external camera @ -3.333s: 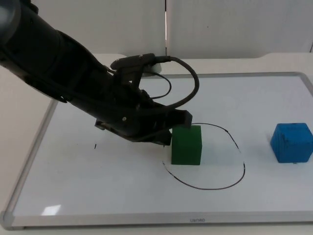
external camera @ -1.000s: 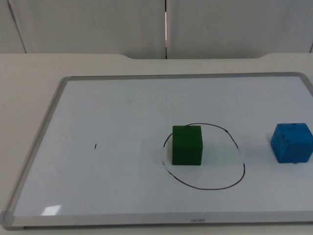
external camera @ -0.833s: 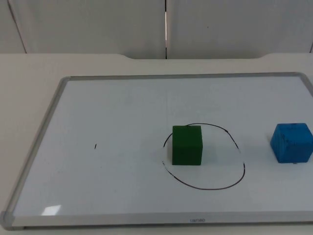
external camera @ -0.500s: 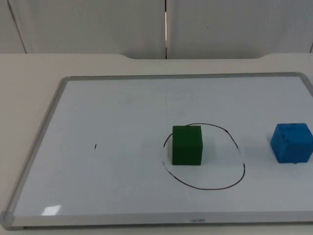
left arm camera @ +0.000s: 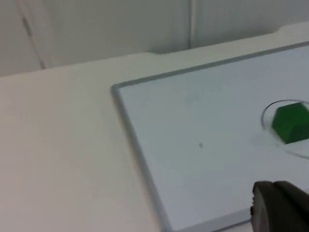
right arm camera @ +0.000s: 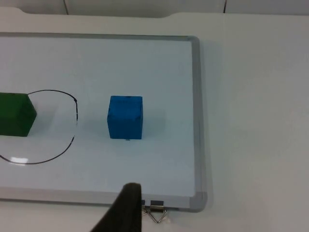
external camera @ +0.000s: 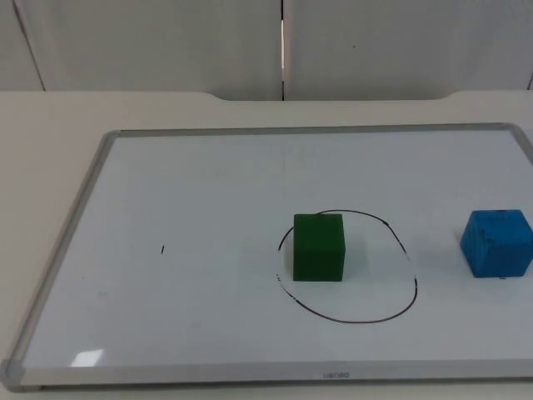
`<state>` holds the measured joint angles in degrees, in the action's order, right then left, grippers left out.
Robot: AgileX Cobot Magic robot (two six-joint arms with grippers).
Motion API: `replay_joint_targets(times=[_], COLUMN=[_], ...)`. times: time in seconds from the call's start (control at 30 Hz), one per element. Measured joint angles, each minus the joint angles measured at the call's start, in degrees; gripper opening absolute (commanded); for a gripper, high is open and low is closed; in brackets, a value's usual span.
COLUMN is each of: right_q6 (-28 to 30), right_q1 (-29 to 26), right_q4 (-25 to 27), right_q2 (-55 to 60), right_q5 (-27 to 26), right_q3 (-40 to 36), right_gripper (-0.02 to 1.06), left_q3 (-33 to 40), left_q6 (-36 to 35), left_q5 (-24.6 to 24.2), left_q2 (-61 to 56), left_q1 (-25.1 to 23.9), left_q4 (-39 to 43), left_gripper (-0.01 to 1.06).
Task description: Push the two cubes into the marked area.
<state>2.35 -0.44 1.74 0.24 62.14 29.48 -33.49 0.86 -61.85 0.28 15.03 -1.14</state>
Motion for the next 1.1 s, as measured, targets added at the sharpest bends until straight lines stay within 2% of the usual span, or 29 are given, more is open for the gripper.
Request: replay_joint_targets(times=[0.3, 1.1], right_q6=[0.1, -0.1], right_q1=[0.0, 0.0], right_q4=[0.0, 1.6], right_q2=[0.0, 0.0], right_q5=[0.0, 0.0], right_q3=[0.0, 0.0], right_gripper=[1.05, 1.05], left_q3=[4.9, 4.9], left_q6=[-1.7, -1.9], left_q5=[-0.6, -0.3], left_q2=[-0.1, -0.1], left_q1=[0.0, 0.0], left_q4=[1.1, 1.1], left_gripper=[0.0, 0.0])
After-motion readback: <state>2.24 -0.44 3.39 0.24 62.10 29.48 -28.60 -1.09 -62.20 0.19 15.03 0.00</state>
